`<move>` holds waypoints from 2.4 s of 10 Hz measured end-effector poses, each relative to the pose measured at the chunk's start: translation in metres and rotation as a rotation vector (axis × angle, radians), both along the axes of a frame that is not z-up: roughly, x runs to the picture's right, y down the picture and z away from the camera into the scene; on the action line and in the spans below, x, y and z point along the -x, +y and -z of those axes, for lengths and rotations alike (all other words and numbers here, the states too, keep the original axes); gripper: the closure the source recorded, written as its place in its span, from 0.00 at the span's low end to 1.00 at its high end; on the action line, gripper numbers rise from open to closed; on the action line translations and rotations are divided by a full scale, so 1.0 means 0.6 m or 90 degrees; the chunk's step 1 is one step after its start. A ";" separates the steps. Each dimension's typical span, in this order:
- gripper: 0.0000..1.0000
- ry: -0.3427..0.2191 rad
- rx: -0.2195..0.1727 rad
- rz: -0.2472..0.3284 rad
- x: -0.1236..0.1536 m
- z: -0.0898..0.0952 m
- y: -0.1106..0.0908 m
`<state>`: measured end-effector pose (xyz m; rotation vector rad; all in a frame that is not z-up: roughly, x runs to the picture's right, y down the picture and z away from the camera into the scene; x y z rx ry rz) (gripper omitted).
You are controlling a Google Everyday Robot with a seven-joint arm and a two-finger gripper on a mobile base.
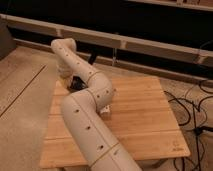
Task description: Drag the ceramic bowl in a circle
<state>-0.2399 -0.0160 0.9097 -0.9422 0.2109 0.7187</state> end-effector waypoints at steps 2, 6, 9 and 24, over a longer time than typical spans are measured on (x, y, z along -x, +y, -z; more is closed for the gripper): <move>1.00 0.000 0.000 0.000 0.000 0.000 0.000; 1.00 0.002 -0.008 0.023 -0.005 0.009 -0.005; 1.00 -0.014 -0.039 0.077 0.017 0.041 -0.013; 1.00 0.121 -0.017 0.079 -0.067 0.076 0.057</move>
